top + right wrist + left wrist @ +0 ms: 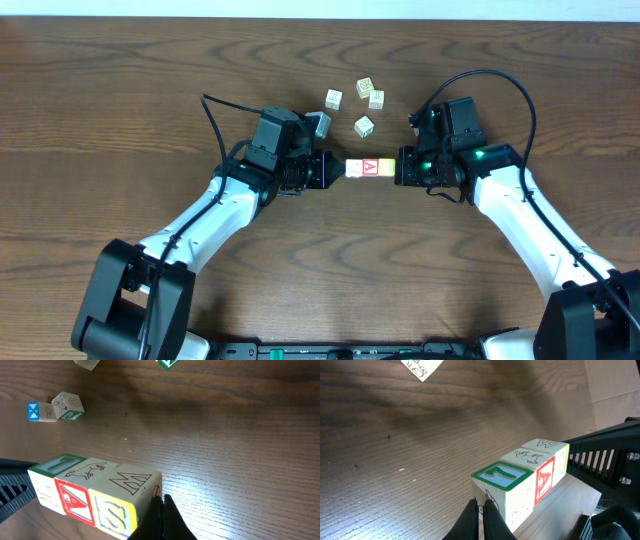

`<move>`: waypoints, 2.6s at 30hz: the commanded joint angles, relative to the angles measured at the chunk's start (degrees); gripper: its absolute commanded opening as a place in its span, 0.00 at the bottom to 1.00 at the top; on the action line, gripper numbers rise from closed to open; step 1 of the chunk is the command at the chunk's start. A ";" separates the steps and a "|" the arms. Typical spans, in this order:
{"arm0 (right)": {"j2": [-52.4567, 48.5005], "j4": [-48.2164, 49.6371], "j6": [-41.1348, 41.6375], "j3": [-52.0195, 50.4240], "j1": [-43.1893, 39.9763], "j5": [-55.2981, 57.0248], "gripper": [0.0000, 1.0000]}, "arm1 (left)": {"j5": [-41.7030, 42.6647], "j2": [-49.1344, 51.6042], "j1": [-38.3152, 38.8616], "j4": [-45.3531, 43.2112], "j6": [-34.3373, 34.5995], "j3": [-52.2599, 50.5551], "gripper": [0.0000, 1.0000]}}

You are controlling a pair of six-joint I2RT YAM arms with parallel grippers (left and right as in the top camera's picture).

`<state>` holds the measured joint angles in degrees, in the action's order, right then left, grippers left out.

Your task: Lift 3 blocks

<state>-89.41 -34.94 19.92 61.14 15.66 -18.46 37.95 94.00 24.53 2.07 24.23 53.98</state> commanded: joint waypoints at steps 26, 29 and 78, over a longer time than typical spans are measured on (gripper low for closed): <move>1.44 -0.33 -0.50 1.97 2.45 -5.75 0.01 | 2.67 -1.29 1.60 -0.63 0.48 1.11 0.07; 1.44 -0.61 -0.68 1.97 2.45 -5.53 0.01 | 2.29 -1.29 1.60 -0.42 0.50 1.11 0.07; 1.09 -1.36 -0.70 1.95 2.45 -3.58 0.01 | 1.64 0.00 1.60 1.09 0.48 0.98 0.07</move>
<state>-89.38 -36.42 19.94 61.45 16.32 -17.89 37.12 94.00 24.62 3.44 24.23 53.98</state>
